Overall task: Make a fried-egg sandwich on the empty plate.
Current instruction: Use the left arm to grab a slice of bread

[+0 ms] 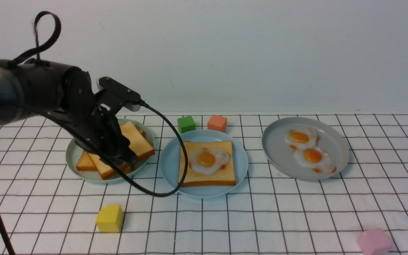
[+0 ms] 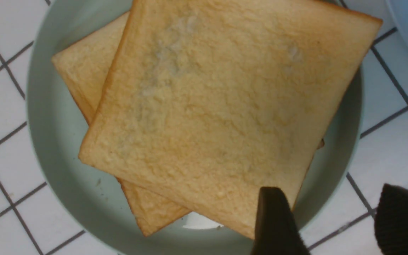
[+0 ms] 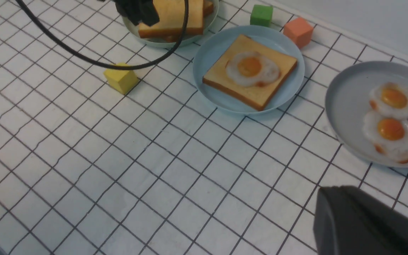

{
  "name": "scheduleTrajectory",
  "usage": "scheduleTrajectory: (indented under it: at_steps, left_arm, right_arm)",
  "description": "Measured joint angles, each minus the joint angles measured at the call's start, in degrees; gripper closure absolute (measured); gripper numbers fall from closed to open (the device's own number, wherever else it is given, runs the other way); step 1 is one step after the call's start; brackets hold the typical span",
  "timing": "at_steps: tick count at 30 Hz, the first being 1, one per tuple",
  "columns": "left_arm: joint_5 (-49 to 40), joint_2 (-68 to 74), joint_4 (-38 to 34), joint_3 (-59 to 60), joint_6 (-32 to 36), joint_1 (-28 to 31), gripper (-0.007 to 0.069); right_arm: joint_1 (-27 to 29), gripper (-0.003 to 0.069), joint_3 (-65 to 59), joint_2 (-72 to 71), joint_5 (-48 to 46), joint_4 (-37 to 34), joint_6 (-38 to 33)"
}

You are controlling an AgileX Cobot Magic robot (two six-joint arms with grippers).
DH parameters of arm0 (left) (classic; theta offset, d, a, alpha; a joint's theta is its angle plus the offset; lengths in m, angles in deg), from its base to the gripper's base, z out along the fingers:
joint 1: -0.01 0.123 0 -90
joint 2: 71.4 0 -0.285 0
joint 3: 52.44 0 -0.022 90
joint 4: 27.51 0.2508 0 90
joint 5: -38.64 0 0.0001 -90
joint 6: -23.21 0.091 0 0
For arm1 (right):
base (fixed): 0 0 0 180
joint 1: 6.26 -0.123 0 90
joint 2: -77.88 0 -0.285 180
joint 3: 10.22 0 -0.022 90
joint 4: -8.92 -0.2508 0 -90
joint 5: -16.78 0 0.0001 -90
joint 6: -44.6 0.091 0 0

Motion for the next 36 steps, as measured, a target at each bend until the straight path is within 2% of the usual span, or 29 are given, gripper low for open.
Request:
scheduleTrajectory:
  at_steps: [4,7,13,17,21,22,23,24,28,36]
  left_arm:
    - [2.11,1.25,0.39,-0.01,0.00,0.00,0.0167]
    - [3.72,2.39,1.32,-0.06,0.00,0.00,0.0167]
    - [5.12,5.49,4.94,-0.06,0.05,-0.12,0.0217]
    - [5.32,6.60,9.68,-0.06,-0.01,-0.85,0.0277]
    - [5.13,7.08,11.15,-0.37,-0.01,-1.27,0.0343]
    - [4.72,7.08,11.52,-0.48,-0.01,-1.52,0.0404]
    - [4.72,7.08,11.52,-0.48,-0.01,-1.52,0.0404]
    - [4.20,7.03,11.78,-0.60,-0.01,-1.84,0.0460]
    - [2.92,6.14,13.43,-0.60,0.18,-2.76,0.0543]
    - [-0.60,0.35,14.24,-0.55,0.18,-3.75,0.0565]
  right_arm:
    - [0.00,0.0655,-0.43,0.00,1.45,0.13,-0.02]
    - [0.00,0.0655,-0.43,0.00,1.77,0.13,-0.02]
    - [0.00,0.0652,-0.43,0.00,1.80,1.82,-0.02]
    - [0.00,0.0650,-0.45,0.00,1.80,1.89,-0.07]
    - [0.00,0.0649,-0.62,0.00,1.80,1.94,-0.07]
    - [0.00,0.0649,-0.73,0.00,1.68,1.94,-0.07]
    - [0.00,0.0649,-0.73,0.00,1.68,1.94,-0.07]
    - [0.00,0.0649,-0.73,0.00,1.40,1.96,-0.07]
    - [0.00,0.0649,-0.84,0.00,1.35,2.01,-0.07]
    - [0.00,0.0645,-1.03,-2.37,1.29,2.12,-0.15]
